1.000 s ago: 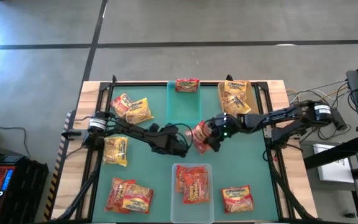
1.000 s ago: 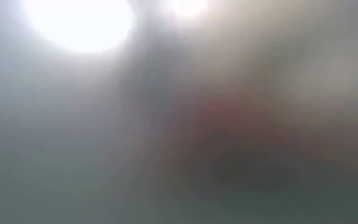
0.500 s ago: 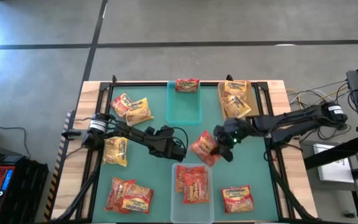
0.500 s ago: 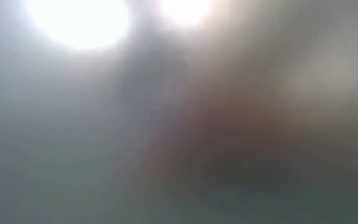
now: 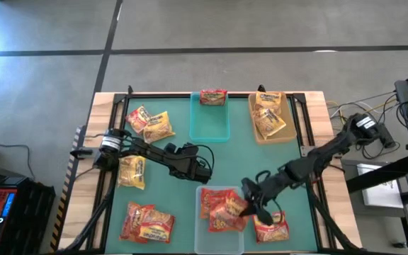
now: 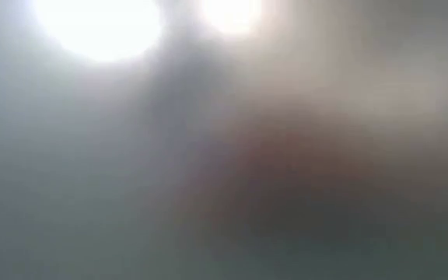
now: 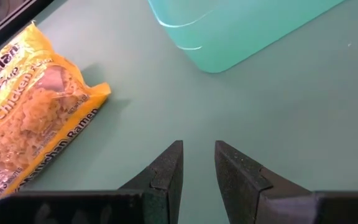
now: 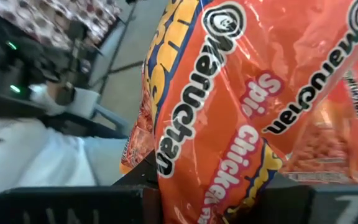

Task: Sort Maruchan noodles
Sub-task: Put the right orange noodle pack into the transparent bin, then put the bottom right red noodle pack into the transparent green bin

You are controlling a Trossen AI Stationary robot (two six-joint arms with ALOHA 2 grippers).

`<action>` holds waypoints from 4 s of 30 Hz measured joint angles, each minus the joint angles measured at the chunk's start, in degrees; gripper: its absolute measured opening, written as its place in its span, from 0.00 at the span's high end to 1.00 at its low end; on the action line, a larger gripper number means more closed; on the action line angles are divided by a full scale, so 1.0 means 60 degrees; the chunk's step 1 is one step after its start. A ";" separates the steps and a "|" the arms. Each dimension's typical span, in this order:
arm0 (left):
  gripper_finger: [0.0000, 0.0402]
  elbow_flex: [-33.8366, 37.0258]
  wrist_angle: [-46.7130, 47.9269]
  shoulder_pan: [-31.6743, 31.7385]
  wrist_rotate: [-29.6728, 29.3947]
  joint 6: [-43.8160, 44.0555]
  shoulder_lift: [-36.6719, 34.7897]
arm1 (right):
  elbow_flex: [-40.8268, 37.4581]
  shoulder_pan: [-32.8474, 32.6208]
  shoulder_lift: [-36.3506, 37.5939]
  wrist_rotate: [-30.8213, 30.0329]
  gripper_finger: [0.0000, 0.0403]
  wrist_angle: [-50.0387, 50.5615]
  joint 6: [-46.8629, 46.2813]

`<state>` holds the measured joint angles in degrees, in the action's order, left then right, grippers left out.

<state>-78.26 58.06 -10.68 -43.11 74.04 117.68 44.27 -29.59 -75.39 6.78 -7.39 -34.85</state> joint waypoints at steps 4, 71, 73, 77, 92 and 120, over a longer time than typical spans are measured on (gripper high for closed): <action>0.81 0.0000 0.0050 0.0000 0.0007 -0.0004 -0.0032 | 0.0549 -0.0360 -0.1050 -0.0435 0.82 -0.0109 0.0315; 0.81 -0.0004 0.0048 -0.0025 0.0113 -0.0257 -0.0061 | 0.1770 -0.3909 -0.2088 -0.1929 0.64 0.5197 -0.3642; 0.81 -0.0004 0.0045 -0.0025 0.0113 -0.0257 -0.0061 | 0.1717 -0.3825 -0.2088 -0.2163 0.64 0.5203 -0.3371; 0.81 -0.0007 0.0041 -0.0025 0.0113 -0.0259 -0.0061 | 0.1555 -0.3719 -0.2088 -0.2202 0.64 0.5230 -0.3270; 0.81 -0.0007 0.0011 -0.0025 0.0109 -0.0361 -0.0058 | 0.1623 -0.4571 -0.2315 -0.1379 0.64 0.4349 -0.5272; 0.81 -0.0007 -0.0071 -0.0025 0.0112 -0.0410 -0.0057 | 0.1501 -0.3074 -0.2565 -0.3010 0.64 0.5189 -0.0847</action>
<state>-78.30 57.63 -10.83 -42.44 71.58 117.34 53.28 -48.04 -90.78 -11.28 23.74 -39.93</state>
